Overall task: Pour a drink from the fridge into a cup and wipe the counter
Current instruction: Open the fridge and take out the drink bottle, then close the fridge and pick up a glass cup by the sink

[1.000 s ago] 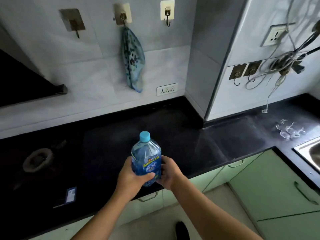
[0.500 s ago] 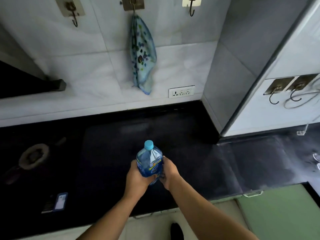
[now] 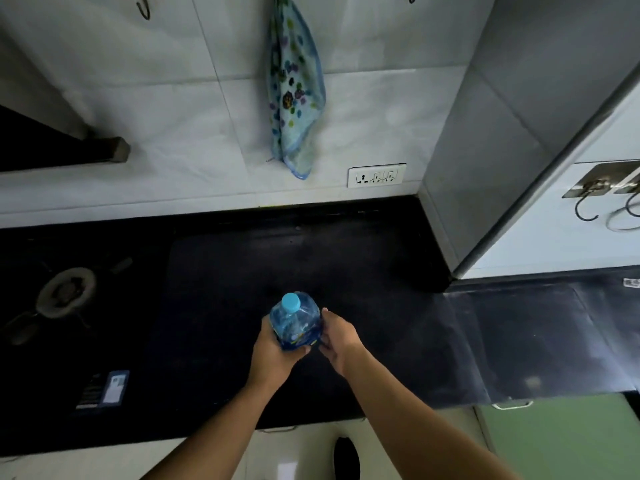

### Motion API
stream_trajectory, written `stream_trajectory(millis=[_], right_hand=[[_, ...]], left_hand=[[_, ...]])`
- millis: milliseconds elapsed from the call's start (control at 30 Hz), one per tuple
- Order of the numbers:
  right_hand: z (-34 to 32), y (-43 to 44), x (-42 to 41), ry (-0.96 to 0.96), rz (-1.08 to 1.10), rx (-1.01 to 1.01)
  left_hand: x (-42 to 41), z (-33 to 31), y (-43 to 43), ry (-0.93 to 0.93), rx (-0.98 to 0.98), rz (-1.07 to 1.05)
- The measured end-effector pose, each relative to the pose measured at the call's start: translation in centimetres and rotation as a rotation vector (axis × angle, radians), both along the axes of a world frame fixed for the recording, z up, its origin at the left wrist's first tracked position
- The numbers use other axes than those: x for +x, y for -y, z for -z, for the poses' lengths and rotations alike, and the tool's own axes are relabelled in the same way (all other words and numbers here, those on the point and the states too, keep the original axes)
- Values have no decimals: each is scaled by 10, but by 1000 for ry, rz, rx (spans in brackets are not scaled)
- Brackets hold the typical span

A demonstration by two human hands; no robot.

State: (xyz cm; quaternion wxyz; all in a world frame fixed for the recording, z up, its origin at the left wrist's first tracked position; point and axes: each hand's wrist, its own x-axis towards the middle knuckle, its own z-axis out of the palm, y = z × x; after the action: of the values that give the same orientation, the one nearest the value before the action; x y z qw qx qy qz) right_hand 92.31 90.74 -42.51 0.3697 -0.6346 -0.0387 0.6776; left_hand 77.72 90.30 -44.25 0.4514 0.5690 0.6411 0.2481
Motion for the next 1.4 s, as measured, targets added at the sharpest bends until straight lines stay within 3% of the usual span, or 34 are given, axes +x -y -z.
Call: stream_trajectory(millis=[133, 233, 333, 467, 567, 633, 833, 1167, 1400], right_hand=[[-13, 2, 6, 249, -99, 24], [-49, 11, 8, 524, -138, 264], [-90, 13, 1, 796, -291, 631], [-140, -1, -29, 1188, -747, 965], [-171, -4, -73, 1385, -1222, 995], [-184, 2, -112, 1463, -1414, 1028], [-187, 43, -242, 1480, -1717, 1146], [-193, 159, -473, 1496, -1879, 1454], [-202, 211, -608, 1377, -1985, 1632]], left_hand=[[-11, -8, -1, -102, -45, 61], [-32, -25, 2, -253, -82, 102], [-66, -54, 9, -430, -42, 131], [-116, -109, 24, -705, 19, 88], [-156, -143, 45, -882, 29, -1], [-184, -160, 67, -945, -12, -78], [-274, -181, 149, -1064, -179, -288], [-449, -196, 297, -1111, -366, -497], [-556, -210, 365, -1067, -409, -675]])
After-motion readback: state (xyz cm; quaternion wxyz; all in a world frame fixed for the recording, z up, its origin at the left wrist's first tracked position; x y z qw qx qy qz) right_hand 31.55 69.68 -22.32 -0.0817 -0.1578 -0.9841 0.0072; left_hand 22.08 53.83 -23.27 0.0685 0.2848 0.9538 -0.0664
